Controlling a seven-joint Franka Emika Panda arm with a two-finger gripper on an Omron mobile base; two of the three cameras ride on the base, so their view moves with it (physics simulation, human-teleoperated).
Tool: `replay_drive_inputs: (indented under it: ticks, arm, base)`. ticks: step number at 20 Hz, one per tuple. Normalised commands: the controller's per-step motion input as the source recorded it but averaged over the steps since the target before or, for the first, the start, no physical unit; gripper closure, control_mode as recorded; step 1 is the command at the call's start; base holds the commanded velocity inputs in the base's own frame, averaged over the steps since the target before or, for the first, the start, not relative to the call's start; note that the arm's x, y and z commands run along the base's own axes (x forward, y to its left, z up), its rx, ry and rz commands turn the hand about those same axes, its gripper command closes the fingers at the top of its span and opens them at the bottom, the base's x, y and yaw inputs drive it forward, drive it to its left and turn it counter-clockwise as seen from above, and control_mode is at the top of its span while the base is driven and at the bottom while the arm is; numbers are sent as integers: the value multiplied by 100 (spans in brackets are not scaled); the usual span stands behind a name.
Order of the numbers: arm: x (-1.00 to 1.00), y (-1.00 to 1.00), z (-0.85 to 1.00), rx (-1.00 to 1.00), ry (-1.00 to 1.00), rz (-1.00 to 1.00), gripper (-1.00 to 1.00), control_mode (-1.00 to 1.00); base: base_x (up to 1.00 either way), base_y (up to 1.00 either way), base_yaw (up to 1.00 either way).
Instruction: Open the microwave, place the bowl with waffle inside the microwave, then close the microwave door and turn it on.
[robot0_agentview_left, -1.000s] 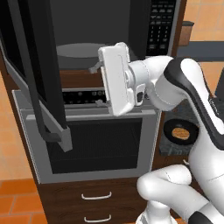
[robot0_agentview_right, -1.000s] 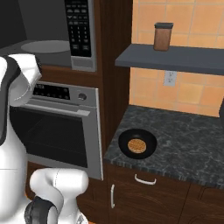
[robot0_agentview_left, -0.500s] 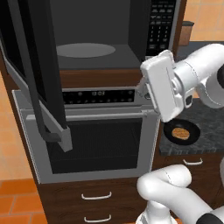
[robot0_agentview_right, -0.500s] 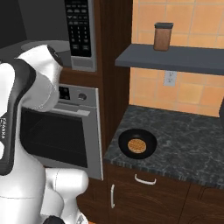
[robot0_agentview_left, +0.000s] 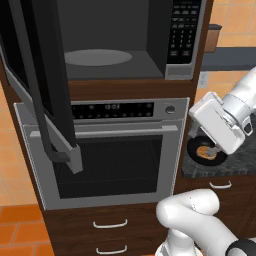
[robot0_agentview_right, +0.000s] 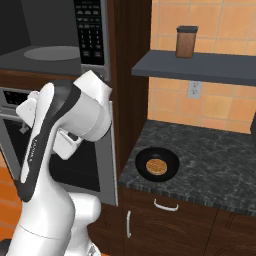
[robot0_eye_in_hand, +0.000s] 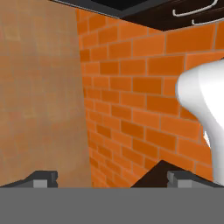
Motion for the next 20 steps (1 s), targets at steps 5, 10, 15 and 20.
replay_drive_inputs:
  ticks: [5,10,15,20]
  arm:
    - [11,-100,-84,-8,4,-19,-100,-100]
    - [22,-100,-69,-8,0,-23,-100,-100]
    - [44,-100,-45,-1,0,-24,-100,-100]
    - [68,-76,-53,0,-1,-13,-100,-100]
  base:
    - [0,0,0]
    - [0,0,0]
    - [0,0,0]
    - [0,0,0]
